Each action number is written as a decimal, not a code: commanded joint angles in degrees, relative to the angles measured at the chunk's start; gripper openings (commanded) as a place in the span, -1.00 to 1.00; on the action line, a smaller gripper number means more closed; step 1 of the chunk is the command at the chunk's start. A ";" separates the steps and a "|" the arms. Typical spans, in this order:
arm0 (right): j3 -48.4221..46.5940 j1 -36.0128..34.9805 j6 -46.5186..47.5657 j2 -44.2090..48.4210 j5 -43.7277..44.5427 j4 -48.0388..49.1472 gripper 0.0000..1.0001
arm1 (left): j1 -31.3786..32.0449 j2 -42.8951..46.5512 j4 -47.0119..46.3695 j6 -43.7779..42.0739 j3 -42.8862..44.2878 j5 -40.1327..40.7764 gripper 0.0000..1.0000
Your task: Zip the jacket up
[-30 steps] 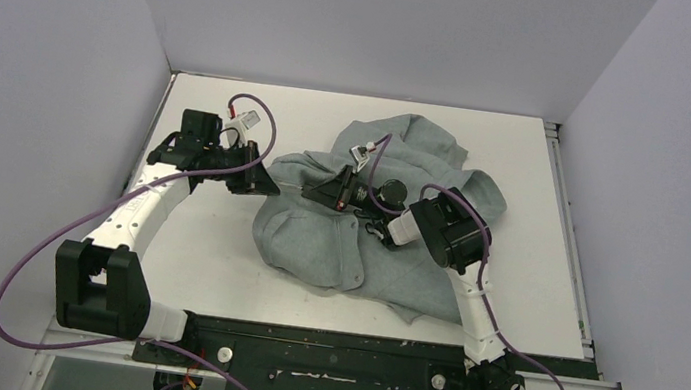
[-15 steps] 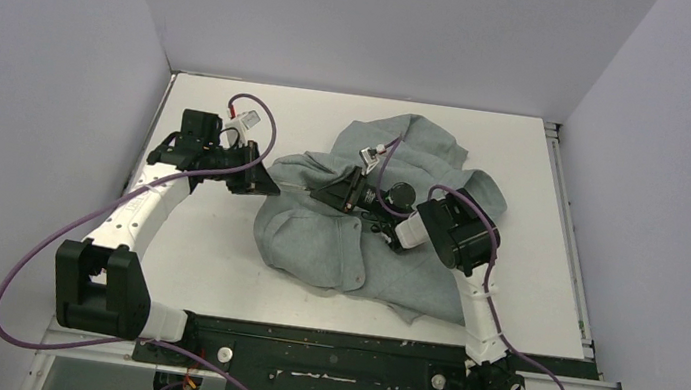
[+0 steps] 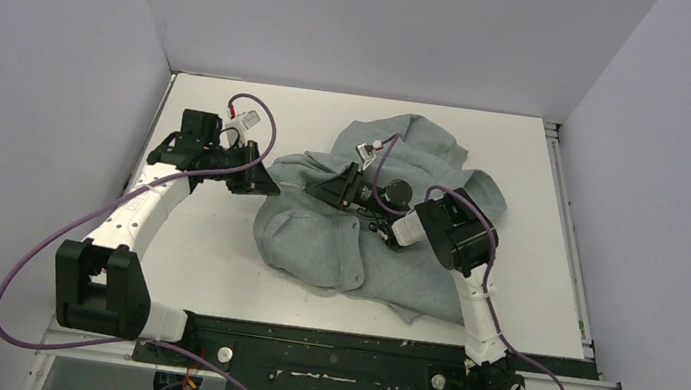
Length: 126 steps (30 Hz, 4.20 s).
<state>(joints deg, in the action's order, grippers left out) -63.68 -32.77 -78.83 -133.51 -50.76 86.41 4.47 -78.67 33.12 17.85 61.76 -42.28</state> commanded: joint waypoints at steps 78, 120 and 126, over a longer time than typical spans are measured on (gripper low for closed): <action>3.96 -1.39 47.17 25.29 17.23 -38.67 -0.82 | 0.01 -1.62 -4.12 -0.09 -1.02 -1.84 -1.00; 4.81 -4.79 53.94 23.39 25.55 -57.15 -0.15 | 11.52 -3.74 1.04 -1.86 8.51 3.51 -1.00; 8.45 -4.75 51.05 27.13 29.01 -52.10 -0.11 | 12.80 -6.41 4.69 -3.76 12.72 5.89 -1.00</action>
<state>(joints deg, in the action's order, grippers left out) -57.25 -37.30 -26.68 -110.37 -24.23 27.62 16.16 -84.03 36.36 15.86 68.88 -37.17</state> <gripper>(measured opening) 0.446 0.045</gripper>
